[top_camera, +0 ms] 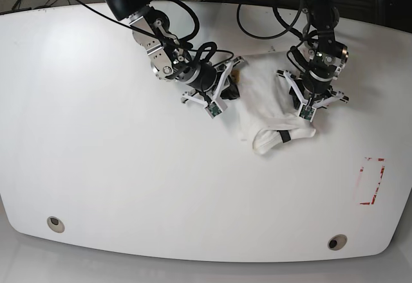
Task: Layout the t-shirt on the table in an organized manner, then fold the t-shirt properly
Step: 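Press the right gripper onto the bundle while the left gripper holds it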
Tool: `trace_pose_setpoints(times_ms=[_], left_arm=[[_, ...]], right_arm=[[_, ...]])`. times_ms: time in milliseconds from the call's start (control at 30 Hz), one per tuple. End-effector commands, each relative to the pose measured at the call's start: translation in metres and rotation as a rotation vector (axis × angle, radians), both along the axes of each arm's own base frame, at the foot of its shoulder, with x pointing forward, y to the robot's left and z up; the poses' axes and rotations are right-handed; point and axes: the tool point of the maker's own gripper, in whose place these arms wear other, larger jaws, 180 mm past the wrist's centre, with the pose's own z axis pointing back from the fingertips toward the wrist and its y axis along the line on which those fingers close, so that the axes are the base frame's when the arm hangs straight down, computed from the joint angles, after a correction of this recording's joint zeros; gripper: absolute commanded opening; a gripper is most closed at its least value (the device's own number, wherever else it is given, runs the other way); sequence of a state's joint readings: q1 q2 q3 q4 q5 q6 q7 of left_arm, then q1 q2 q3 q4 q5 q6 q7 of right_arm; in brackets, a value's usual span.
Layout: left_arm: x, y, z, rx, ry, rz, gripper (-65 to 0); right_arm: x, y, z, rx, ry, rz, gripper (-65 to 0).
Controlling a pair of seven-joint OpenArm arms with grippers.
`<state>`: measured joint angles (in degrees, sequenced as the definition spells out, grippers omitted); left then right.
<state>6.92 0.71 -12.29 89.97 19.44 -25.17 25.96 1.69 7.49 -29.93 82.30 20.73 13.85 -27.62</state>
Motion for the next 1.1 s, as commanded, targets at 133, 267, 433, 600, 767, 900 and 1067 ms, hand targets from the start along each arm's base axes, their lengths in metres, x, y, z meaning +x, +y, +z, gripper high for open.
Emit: trace_pose_setpoints(times_ms=[133,267,433,600,767,900,1067], left_arm=[[0.009,0.01,-0.002,0.029,0.017,0.001,-50.3],[0.014,0.009,0.009,0.031,-0.013,0.0,-50.3],[0.022,0.006,0.039,0.046,-0.093,-0.018,-50.3],[0.028,-0.006,0.075,0.061,-0.18,-0.084,-50.3],[0.025,-0.021,0.101,0.05,-0.244,-0.11,-50.3],[0.018,-0.028,0.114,0.051,-0.276,-0.139,-50.3],[0.015,-0.05,0.112,0.006,-0.266,-0.202,-50.3]], right_arm=[[-0.007,0.011,0.022,0.028,-0.022,0.029,-63.1],[-0.01,0.015,0.03,0.042,-0.034,0.035,-63.1],[-0.003,0.014,0.047,0.052,-0.08,0.037,-63.1],[0.015,-0.01,0.056,0.001,-0.092,-0.009,-63.1],[0.033,-0.016,0.076,-0.01,-0.143,-0.019,-63.1],[0.05,-0.02,0.085,-0.021,-0.176,-0.026,-63.1],[0.061,-0.022,0.086,-0.034,-0.185,-0.031,-63.1]])
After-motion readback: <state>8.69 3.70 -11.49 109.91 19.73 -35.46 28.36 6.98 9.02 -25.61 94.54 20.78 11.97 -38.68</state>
